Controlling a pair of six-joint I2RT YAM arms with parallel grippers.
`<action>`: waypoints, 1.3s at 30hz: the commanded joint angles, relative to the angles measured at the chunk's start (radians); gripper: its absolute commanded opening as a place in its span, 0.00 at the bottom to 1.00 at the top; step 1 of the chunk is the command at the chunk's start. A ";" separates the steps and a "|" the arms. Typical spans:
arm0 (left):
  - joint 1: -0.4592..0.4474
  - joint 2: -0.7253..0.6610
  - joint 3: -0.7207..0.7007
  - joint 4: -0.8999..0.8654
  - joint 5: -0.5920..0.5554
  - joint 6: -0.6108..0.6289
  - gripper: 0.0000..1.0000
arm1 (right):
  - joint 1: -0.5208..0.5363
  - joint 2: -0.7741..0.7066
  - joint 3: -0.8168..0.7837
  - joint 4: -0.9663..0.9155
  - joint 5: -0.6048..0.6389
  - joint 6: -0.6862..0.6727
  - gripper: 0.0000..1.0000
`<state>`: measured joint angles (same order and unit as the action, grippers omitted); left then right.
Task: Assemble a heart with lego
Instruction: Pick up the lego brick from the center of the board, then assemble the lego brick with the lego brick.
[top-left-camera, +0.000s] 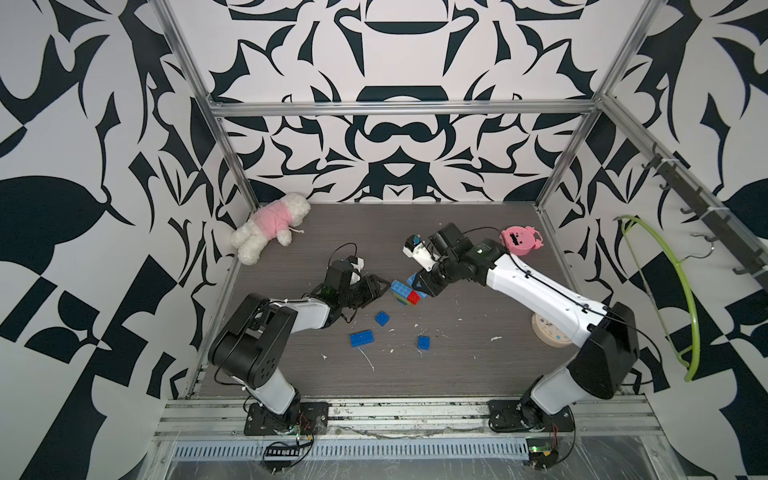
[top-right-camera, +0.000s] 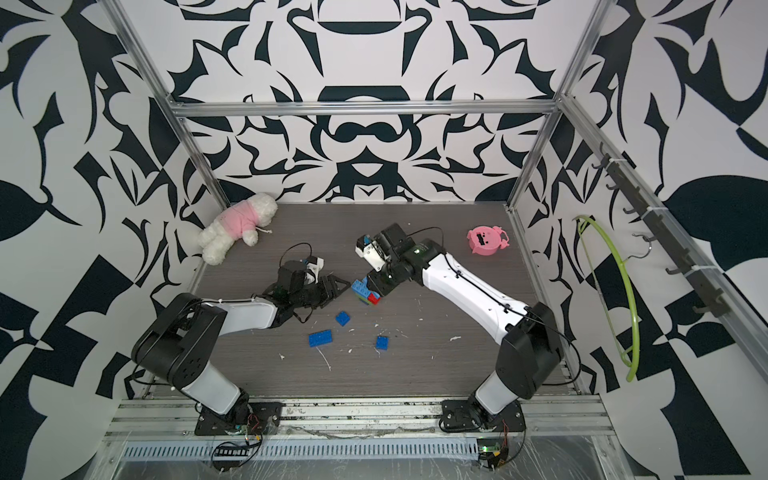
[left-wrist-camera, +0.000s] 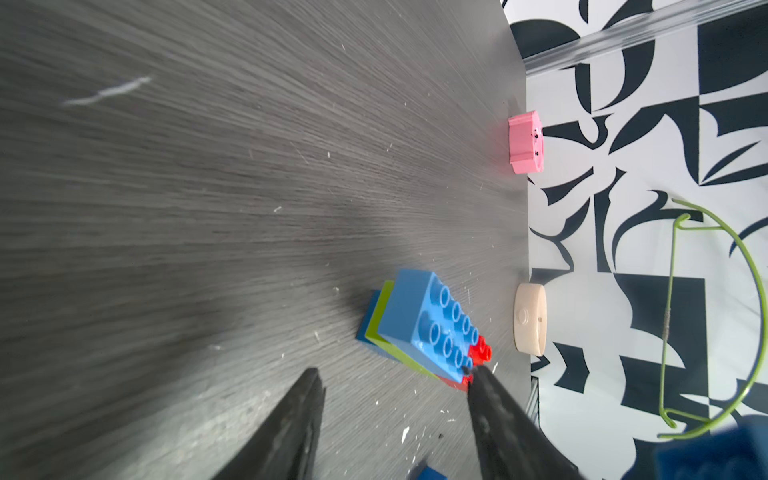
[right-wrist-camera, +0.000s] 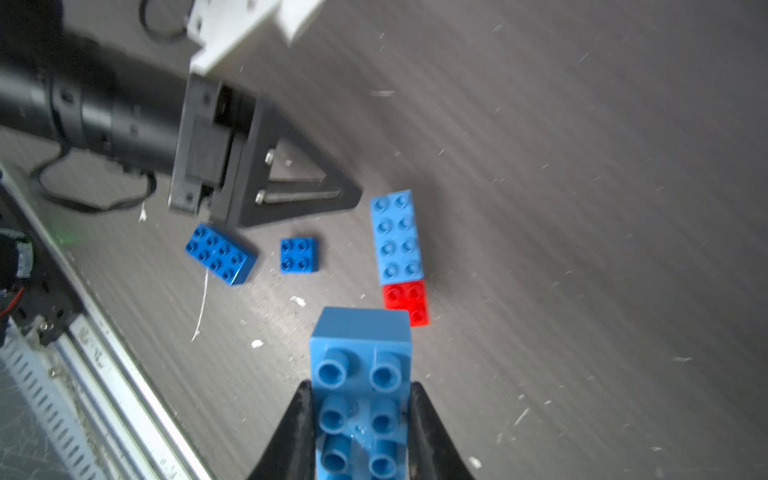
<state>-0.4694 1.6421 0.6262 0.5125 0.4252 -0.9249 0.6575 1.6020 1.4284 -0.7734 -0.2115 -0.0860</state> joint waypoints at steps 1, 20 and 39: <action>0.003 0.034 0.033 0.054 0.056 -0.010 0.59 | -0.011 0.073 0.066 -0.130 -0.040 -0.118 0.24; 0.002 0.159 0.081 0.179 0.101 -0.043 0.54 | -0.024 0.322 0.265 -0.224 -0.048 -0.215 0.23; -0.005 0.167 0.063 0.193 0.097 -0.041 0.46 | -0.032 0.414 0.323 -0.277 -0.026 -0.224 0.23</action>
<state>-0.4717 1.7897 0.6899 0.6857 0.5133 -0.9726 0.6285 2.0193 1.7187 -1.0218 -0.2310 -0.2974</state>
